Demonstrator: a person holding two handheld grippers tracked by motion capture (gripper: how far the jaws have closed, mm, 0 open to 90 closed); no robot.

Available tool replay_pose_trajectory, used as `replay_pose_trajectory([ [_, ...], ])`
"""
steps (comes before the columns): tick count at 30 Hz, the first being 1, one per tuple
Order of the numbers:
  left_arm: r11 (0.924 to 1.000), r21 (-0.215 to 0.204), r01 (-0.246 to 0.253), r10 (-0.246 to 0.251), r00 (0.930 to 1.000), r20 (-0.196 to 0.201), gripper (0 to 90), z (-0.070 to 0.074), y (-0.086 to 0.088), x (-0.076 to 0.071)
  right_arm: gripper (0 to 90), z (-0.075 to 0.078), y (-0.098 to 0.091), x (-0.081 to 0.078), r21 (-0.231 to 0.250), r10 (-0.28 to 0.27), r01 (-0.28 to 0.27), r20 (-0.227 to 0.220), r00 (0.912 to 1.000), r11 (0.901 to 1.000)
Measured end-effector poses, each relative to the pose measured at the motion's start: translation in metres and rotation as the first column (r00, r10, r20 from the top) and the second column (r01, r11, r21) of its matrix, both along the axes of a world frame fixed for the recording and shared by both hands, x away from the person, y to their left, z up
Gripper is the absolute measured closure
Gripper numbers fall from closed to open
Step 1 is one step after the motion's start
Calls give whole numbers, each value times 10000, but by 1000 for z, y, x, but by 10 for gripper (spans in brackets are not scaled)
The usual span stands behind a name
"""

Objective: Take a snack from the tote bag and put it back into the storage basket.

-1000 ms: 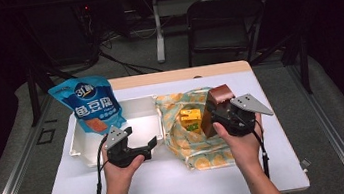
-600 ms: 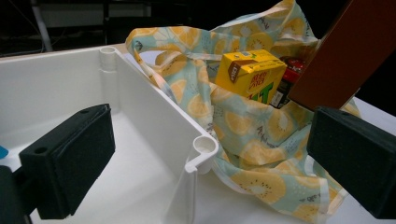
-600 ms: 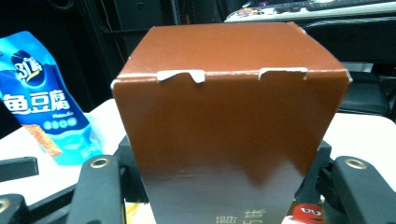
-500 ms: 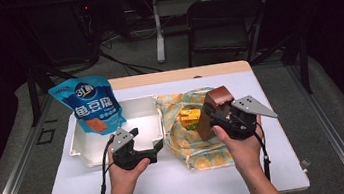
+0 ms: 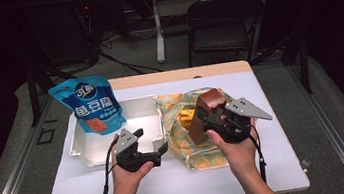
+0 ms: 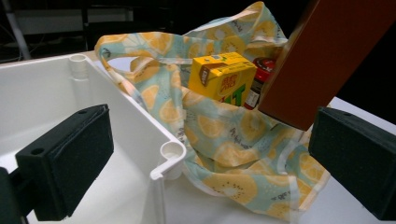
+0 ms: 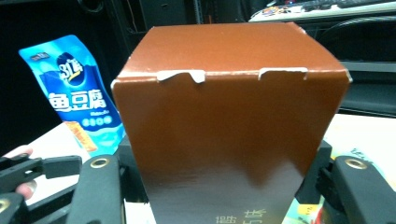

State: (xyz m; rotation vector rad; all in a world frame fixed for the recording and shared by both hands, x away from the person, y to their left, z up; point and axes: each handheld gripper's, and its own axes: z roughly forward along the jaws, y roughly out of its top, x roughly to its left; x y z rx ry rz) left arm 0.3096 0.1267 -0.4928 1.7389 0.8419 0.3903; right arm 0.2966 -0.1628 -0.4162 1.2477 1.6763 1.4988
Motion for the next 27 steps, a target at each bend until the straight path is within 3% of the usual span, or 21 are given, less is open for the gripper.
replay_pose_trajectory([
  [16,9990,310,306,-315,9991,277,2,-6,-17,-8,375,2,12,-5,122,493,-494,15,9988,9987],
  [18,9976,361,590,-598,9980,213,2,-6,-19,-9,375,2,13,-5,127,538,-538,3,9986,9985],
  [19,9984,354,443,-454,9985,313,2,-7,-21,-10,375,2,14,-6,123,569,-568,-32,9984,9983],
  [21,9966,338,746,-756,9968,277,2,-7,-22,-11,375,2,15,-6,138,620,-620,-10,9981,9980],
  [27,9942,379,1010,-1020,9944,273,2,-9,-28,-13,375,3,18,-9,189,797,-797,14,9968,9966],
])
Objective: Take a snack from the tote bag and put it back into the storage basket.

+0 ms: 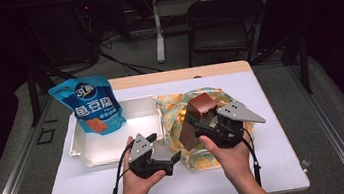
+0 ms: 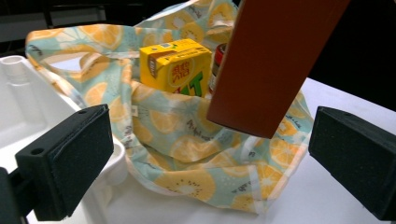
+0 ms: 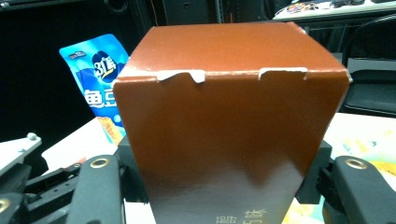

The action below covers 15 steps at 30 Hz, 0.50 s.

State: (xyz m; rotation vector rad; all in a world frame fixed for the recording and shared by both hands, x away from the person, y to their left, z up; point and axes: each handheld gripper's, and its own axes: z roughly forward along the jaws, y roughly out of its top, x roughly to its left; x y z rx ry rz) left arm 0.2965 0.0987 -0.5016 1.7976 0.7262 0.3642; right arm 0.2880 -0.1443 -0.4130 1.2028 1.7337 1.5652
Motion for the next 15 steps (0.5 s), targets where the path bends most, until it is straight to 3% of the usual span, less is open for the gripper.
replay_pose_trajectory([
  [7,10000,40,-61,60,10000,68,2,-2,-5,-3,375,1,6,-3,105,174,-174,17,9998,9998],
  [15,9997,151,200,-201,9998,55,8,-4,-8,-3,375,2,11,-6,65,363,-363,-20,9993,9993],
])
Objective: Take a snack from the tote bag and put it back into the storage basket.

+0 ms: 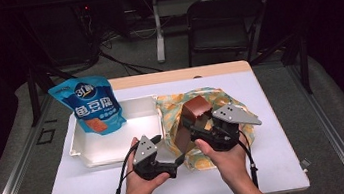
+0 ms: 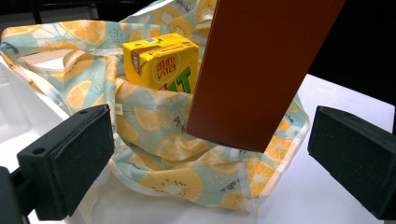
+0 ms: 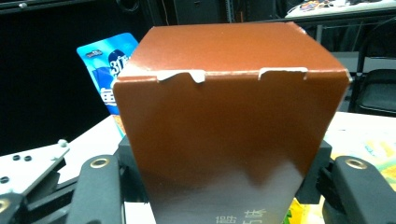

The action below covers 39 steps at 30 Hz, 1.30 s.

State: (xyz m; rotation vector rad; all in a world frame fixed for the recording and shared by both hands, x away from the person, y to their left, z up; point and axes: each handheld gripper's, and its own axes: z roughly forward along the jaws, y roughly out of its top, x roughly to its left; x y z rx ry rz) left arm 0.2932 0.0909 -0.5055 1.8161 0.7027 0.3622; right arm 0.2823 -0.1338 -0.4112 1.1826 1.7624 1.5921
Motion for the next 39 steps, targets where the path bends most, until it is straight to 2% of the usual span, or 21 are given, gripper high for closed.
replay_pose_trajectory([
  [4,10000,18,-50,49,10000,76,15,-1,-2,-1,374,1,4,-3,53,159,-159,-23,9999,9999],
  [5,10000,-10,99,-99,9999,49,16,-1,-2,-1,375,1,5,-4,15,202,-202,-45,9998,9998],
  [7,10000,38,-22,22,10000,92,20,-1,-3,-2,374,2,7,-5,24,272,-272,-11,9996,9996],
  [10,9999,40,128,-128,9999,93,23,-2,-4,-2,375,2,10,-6,32,387,-387,-20,9992,9992],
  [13,10000,35,63,-64,9996,264,50,-2,-4,-3,375,2,13,-8,54,491,-491,-48,9988,9988],
  [16,10000,16,81,-81,9997,240,64,-2,-4,-4,375,2,15,-9,95,558,-558,-70,9984,9984],
  [17,10000,8,-44,44,9996,261,72,-2,-5,-4,375,2,16,-9,124,591,-590,-67,9982,9982],
  [18,10000,12,75,-75,9997,250,84,-2,-5,-4,375,3,17,-10,125,621,-620,-80,9980,9980],
  [19,9999,32,-99,98,9995,304,96,-2,-5,-5,375,2,18,-10,170,652,-651,-82,9978,9977],
  [21,10000,-10,98,-98,9997,211,130,-2,-5,-5,374,3,19,-11,109,744,-742,-137,9971,9972],
  [23,9998,39,-219,217,9991,353,148,-2,-6,-7,375,2,21,-12,150,763,-761,-114,9970,9970],
  [25,10000,27,-33,32,9996,273,155,-2,-5,-7,374,2,23,-13,131,812,-811,-118,9966,9966],
  [26,9998,22,-184,183,9992,347,153,-2,-6,-8,375,2,23,-13,95,830,-828,-143,9964,9965],
  [29,9999,-47,-114,115,9994,324,157,-1,-6,-8,375,1,26,-14,182,879,-876,-160,9960,9960],
  [32,9999,-37,99,-98,9993,358,238,-1,-5,-9,375,0,29,-15,141,950,-947,-224,9952,9954],
  [33,10000,-46,-11,13,9993,382,256,-2,-6,-10,375,-1,30,-15,111,980,-978,-215,9950,9951],
  [34,9999,-72,106,-104,9994,330,256,-2,-6,-9,374,-1,30,-16,78,1020,-1018,-253,9945,9948],
  [35,10000,-42,4,-3,9994,348,256,-2,-7,-10,375,-1,32,-16,132,1051,-1048,-241,9942,9944],
  [36,9998,-65,175,-173,9995,267,256,-2,-6,-9,375,-1,33,-16,126,1047,-1045,-232,9942,9944],
  [38,9999,-83,-72,75,9994,336,261,-2,-6,-10,375,-1,34,-17,131,1059,-1056,-206,9942,9943],
  [39,9998,-140,110,-106,9996,255,278,-2,-5,-9,375,-1,34,-18,108,1081,-1079,-218,9939,9941],
])
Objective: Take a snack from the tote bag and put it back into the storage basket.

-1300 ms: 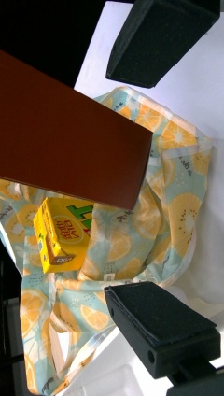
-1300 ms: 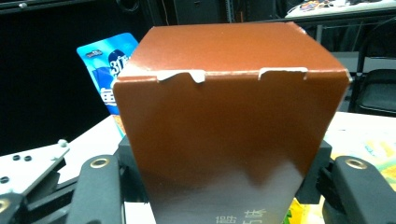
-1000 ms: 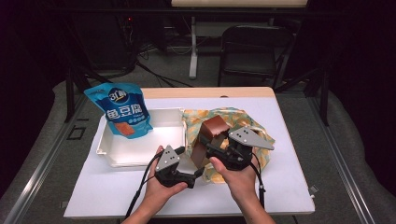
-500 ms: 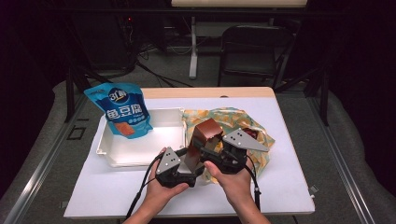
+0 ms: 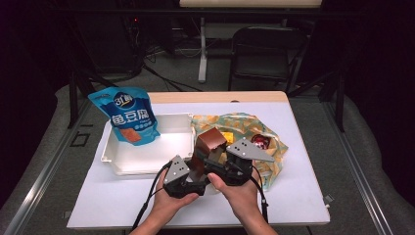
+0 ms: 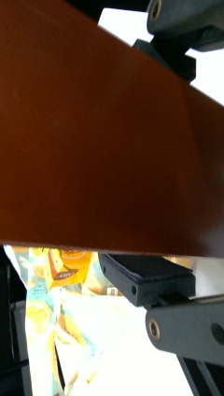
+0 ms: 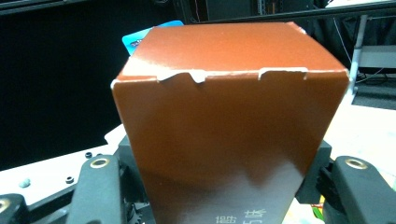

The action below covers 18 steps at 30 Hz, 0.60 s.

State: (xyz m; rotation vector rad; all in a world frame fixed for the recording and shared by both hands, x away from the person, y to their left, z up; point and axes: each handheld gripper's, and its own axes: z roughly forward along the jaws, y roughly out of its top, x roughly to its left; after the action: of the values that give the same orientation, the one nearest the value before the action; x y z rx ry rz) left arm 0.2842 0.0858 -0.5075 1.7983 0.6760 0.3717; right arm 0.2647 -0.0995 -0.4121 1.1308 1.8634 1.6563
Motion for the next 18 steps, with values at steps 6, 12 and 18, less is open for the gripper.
replay_pose_trajectory([
  [6,9996,26,-275,275,9996,65,340,0,1,-1,375,-1,2,-1,-13,43,-44,-22,10000,10000],
  [12,10000,96,22,-22,10000,15,388,0,1,0,374,-1,2,-1,-58,37,-37,-36,10000,10000],
  [18,9987,502,-64,47,9994,346,431,1,-1,-5,356,-3,5,0,-139,73,-72,50,10000,9999],
])
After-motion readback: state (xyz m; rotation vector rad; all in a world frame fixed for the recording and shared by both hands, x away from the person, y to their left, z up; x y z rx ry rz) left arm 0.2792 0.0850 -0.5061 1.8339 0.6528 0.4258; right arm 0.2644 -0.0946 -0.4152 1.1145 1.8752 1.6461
